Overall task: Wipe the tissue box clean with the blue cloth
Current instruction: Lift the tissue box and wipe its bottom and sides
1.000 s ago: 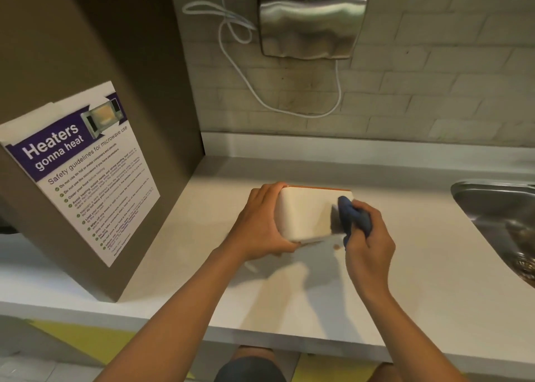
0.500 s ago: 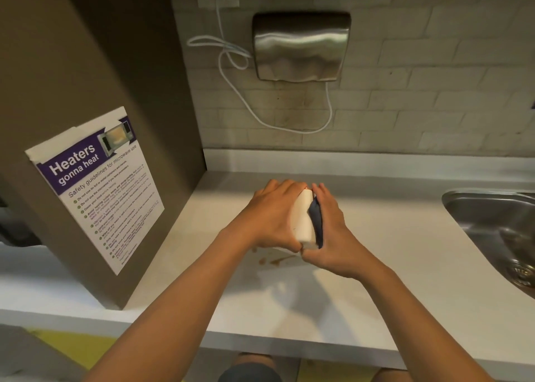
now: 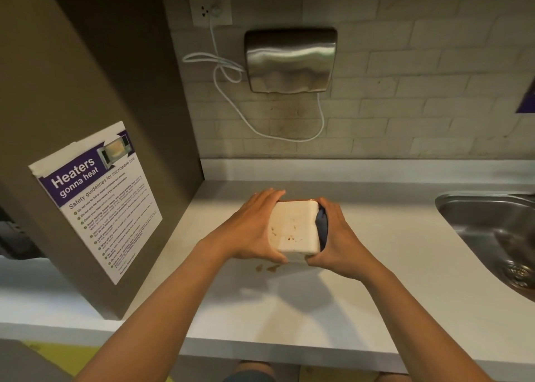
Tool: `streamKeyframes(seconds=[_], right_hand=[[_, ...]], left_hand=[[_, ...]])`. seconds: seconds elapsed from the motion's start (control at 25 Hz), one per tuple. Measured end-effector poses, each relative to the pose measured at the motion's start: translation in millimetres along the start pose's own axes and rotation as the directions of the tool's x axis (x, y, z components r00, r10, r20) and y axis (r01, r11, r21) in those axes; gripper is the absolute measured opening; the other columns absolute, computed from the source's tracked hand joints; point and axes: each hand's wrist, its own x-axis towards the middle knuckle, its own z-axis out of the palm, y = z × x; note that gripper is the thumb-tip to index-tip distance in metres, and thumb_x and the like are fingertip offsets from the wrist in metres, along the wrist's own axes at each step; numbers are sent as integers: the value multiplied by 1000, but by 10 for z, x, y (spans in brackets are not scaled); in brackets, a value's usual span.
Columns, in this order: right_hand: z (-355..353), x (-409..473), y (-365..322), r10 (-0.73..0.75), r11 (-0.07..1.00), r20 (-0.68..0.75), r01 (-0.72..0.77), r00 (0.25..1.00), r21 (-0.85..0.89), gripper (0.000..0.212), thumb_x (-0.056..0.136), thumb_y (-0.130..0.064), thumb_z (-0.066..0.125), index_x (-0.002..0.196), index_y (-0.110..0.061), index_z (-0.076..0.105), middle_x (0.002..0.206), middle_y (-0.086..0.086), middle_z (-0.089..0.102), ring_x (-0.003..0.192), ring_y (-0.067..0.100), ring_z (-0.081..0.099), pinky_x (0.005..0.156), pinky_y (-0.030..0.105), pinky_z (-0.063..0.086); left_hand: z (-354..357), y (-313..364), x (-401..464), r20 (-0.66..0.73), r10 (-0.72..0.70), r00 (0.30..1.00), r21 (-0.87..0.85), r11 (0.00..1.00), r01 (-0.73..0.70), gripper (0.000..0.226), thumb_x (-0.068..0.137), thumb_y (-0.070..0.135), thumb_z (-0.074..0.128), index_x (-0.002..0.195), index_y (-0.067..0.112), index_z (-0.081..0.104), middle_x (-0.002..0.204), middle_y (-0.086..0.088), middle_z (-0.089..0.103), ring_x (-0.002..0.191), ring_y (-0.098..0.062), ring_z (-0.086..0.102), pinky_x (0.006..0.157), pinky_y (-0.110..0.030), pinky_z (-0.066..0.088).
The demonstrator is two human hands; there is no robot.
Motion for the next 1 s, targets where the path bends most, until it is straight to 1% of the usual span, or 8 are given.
streamKeyframes(seconds=[0.24, 0.4, 0.52, 0.64, 0.72, 0.8, 0.92, 1.0], right_hand=[[-61, -25, 70, 17, 997, 45, -21, 999, 81, 102, 55, -20, 86, 132, -41, 24, 131, -16, 35, 122, 0, 41, 88, 21, 50], [-113, -113, 190, 51, 962, 50, -62, 997, 266, 94, 65, -5, 78, 136, -41, 28, 131, -16, 45, 117, 2, 49, 80, 28, 54], [-63, -217, 358, 279, 772, -71, -179, 958, 610, 64, 77, 0, 63, 125, -37, 44, 119, -7, 57, 97, 23, 60, 59, 29, 51], [-23, -248, 334, 512, 622, -244, -160, 824, 766, 26, 86, -1, 48, 102, -19, 57, 79, 7, 63, 67, 32, 51, 47, 29, 39], [-13, -265, 219, 534, 647, -343, -112, 773, 754, 20, 87, -3, 47, 93, -15, 61, 68, 8, 58, 62, 27, 46, 47, 30, 34], [11, -331, 106, 443, 736, -447, -31, 778, 676, 24, 90, -3, 48, 98, -19, 65, 72, 7, 61, 61, 22, 51, 47, 31, 39], [78, -466, 33, 202, 923, -531, 22, 823, 385, 33, 91, -1, 52, 115, -23, 62, 100, -1, 68, 81, 13, 62, 62, 26, 50], [156, -517, 37, 54, 992, -520, 14, 853, 125, 43, 89, 2, 54, 127, -19, 56, 123, 0, 63, 100, 11, 60, 75, 16, 50]], left_hand=[[164, -181, -22, -9, -56, 998, -199, 979, 53, 119, 57, 49, 94, 150, 36, 20, 143, 18, 34, 129, 0, 40, 108, -30, 45], [272, -84, 70, -99, -82, 992, -246, 968, 56, 102, 53, 43, 94, 135, 39, 34, 125, 20, 41, 114, -1, 48, 95, -33, 52], [356, -42, 144, -138, -101, 985, -290, 955, 57, 104, 52, 43, 94, 136, 40, 33, 126, 20, 40, 116, -1, 47, 96, -32, 52], [376, -4, 206, -137, -75, 988, -295, 955, 32, 104, 52, 40, 95, 137, 37, 35, 128, 18, 40, 115, -2, 47, 95, -25, 47], [386, 31, 241, -154, -71, 985, -299, 954, 22, 106, 52, 36, 96, 139, 33, 37, 129, 17, 40, 113, -1, 44, 92, -16, 39], [399, 39, 267, -170, -75, 983, -301, 953, 21, 107, 51, 36, 96, 140, 31, 37, 128, 16, 40, 112, -1, 43, 88, -11, 35], [419, 22, 285, -177, -67, 982, -293, 956, 13, 107, 51, 39, 96, 139, 32, 36, 128, 16, 40, 112, -3, 45, 88, -13, 39], [434, 17, 286, -185, -63, 981, -283, 959, 9, 107, 50, 41, 96, 139, 33, 36, 127, 16, 40, 111, -3, 45, 86, -16, 41]])
